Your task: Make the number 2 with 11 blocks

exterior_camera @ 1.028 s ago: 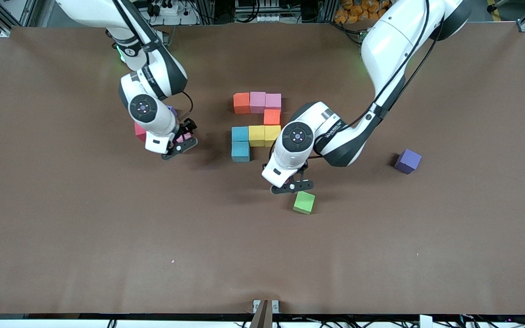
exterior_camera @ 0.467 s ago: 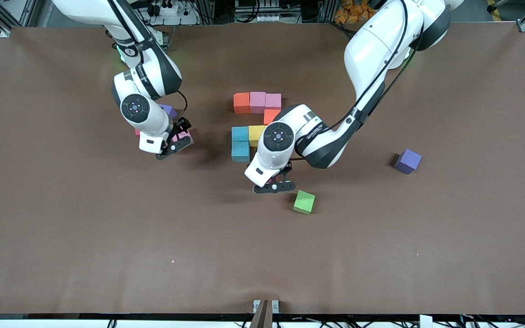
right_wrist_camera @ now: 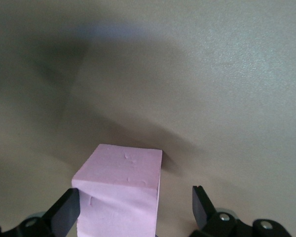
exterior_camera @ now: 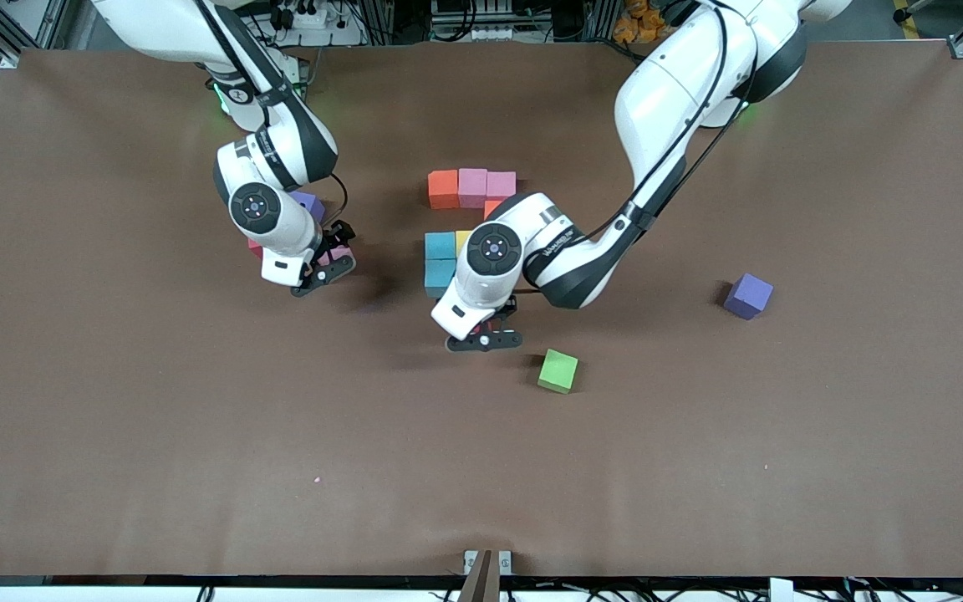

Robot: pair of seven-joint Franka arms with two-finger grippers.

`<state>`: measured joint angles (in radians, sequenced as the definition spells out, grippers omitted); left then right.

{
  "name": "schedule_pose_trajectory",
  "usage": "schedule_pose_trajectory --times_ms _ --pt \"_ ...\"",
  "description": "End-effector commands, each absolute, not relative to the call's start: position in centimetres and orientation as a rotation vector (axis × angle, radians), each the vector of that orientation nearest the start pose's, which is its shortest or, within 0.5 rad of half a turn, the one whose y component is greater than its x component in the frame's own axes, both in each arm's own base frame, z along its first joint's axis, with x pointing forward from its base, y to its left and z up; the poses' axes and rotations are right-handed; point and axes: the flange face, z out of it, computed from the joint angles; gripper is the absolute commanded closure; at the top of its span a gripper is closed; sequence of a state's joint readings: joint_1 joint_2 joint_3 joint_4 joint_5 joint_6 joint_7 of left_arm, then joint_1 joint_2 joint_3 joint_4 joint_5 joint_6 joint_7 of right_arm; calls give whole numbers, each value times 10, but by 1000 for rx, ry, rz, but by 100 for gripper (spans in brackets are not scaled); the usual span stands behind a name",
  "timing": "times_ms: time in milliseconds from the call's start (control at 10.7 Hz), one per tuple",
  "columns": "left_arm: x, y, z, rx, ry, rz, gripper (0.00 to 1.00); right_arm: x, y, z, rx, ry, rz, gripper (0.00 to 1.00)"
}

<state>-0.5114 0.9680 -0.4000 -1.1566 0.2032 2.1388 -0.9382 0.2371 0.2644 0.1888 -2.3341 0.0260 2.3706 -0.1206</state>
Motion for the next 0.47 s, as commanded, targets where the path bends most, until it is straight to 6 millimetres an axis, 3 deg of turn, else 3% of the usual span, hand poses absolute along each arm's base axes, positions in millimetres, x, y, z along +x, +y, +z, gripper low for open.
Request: schedule_pose_trajectory --times_ms 0,374 --pt "550 -554 235 -3328 -205 108 64 444 208 200 -2989 -748 378 0" --pt "541 -564 223 -3338 -252 110 64 442 207 199 -3015 -662 409 0"
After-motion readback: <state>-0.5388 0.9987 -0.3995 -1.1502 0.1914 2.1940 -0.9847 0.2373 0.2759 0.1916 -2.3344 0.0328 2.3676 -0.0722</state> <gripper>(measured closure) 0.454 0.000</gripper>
